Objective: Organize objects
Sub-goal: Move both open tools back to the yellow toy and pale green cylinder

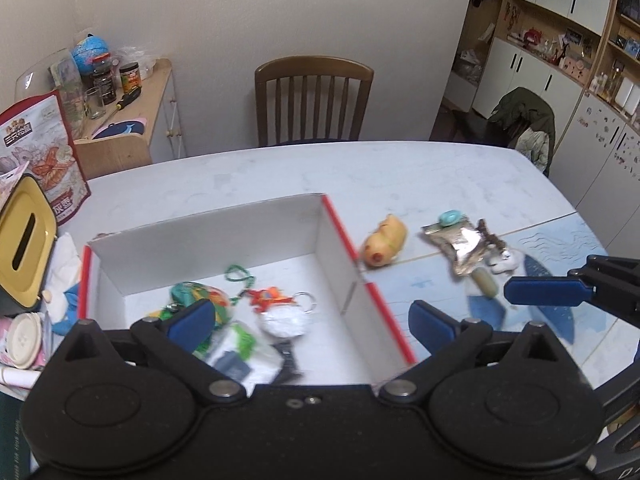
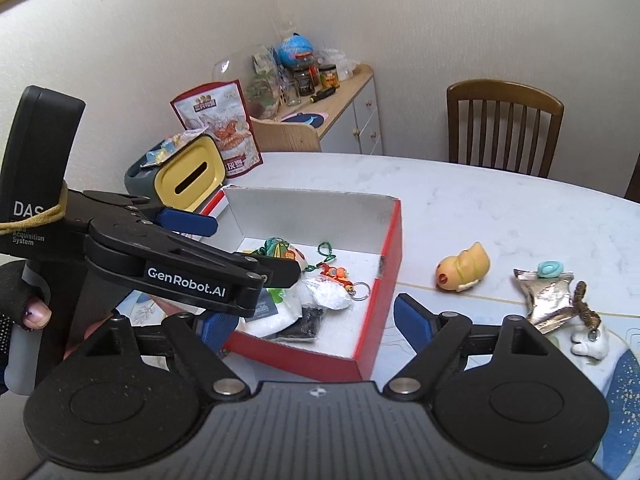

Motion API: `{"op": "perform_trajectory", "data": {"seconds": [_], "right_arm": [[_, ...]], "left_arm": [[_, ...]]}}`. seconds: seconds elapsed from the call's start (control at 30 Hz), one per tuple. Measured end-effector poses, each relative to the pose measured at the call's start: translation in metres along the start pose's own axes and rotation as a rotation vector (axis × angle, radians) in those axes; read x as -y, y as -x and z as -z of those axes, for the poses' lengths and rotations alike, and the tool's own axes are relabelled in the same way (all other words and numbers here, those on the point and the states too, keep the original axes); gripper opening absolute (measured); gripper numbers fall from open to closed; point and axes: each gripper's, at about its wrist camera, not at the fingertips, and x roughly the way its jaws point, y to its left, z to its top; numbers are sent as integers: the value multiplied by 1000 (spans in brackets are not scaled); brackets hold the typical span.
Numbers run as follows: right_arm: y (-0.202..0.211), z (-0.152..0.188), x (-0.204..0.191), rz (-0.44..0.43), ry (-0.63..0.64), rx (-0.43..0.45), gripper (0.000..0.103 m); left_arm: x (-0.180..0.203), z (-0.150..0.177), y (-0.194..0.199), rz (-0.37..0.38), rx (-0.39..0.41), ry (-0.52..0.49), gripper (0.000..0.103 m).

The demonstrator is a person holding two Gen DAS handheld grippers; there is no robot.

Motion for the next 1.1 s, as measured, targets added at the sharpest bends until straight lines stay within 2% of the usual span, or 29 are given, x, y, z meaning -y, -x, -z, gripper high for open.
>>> {"op": "perform_trajectory", "data": {"seconds": [0.27, 0.4, 0.6, 0.9, 1.1], "right_arm": [[40, 19, 36, -9, 41, 54, 88], [59, 32, 62, 22, 65, 71, 88], [79, 48, 111, 66, 32, 68, 88], [76, 72, 170, 101, 8, 21, 88], [62, 83, 199, 101, -5, -12, 88]], "left_arm": [[45, 1, 2, 16, 29, 12, 103], [67, 2, -4, 14, 36, 8, 103], [96, -3, -20, 6, 37, 20, 103], [141, -14, -66, -29, 31, 12, 103], [157, -28, -104, -74, 31, -17, 103]]}}
